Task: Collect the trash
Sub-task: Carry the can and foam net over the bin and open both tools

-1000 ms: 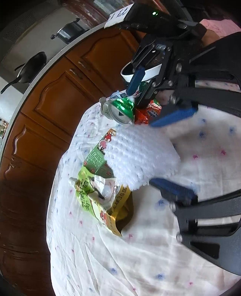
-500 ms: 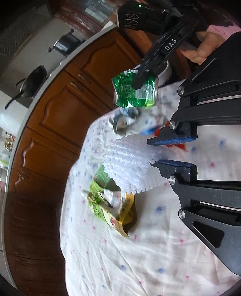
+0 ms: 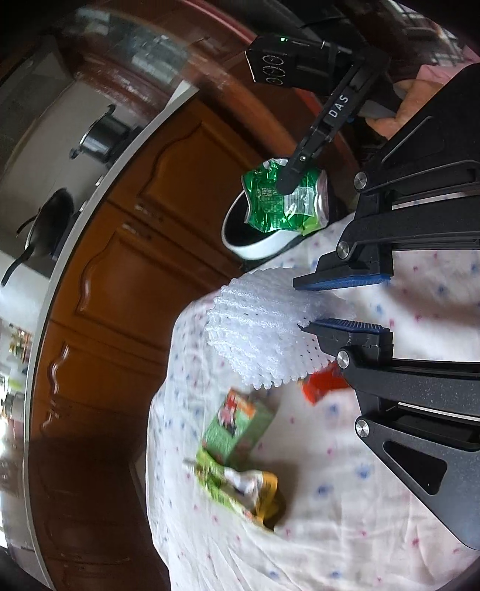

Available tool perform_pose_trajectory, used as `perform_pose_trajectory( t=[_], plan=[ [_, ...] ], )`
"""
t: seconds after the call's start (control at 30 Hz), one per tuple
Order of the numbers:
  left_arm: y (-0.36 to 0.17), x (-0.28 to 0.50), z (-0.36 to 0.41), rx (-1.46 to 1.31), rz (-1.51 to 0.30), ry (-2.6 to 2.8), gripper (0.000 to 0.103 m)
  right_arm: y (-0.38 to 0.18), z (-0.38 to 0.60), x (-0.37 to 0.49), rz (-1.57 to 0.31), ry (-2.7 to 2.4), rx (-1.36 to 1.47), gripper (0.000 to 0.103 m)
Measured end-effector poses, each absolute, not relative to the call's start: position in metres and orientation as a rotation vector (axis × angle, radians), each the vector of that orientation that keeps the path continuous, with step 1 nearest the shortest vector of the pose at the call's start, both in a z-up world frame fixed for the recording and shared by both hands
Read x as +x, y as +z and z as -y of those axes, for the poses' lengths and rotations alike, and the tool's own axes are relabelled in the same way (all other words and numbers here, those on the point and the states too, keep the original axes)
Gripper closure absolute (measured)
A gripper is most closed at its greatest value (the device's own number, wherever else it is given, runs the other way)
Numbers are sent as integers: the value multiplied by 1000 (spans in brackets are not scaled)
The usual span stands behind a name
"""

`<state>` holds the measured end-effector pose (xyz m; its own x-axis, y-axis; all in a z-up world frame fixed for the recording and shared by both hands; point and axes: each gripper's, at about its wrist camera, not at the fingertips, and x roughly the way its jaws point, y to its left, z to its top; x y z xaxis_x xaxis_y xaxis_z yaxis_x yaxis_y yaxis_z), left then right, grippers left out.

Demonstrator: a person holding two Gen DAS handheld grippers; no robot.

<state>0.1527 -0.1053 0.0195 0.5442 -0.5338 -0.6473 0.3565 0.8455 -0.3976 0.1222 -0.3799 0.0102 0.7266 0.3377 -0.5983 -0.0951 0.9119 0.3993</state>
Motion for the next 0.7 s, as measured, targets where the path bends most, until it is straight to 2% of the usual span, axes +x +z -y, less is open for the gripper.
perform_pose_trajectory(
  t=[0.7],
  plan=[
    [24, 158, 217, -71, -884, -701, 89, 18, 470, 102, -669, 62, 406, 88]
  ],
)
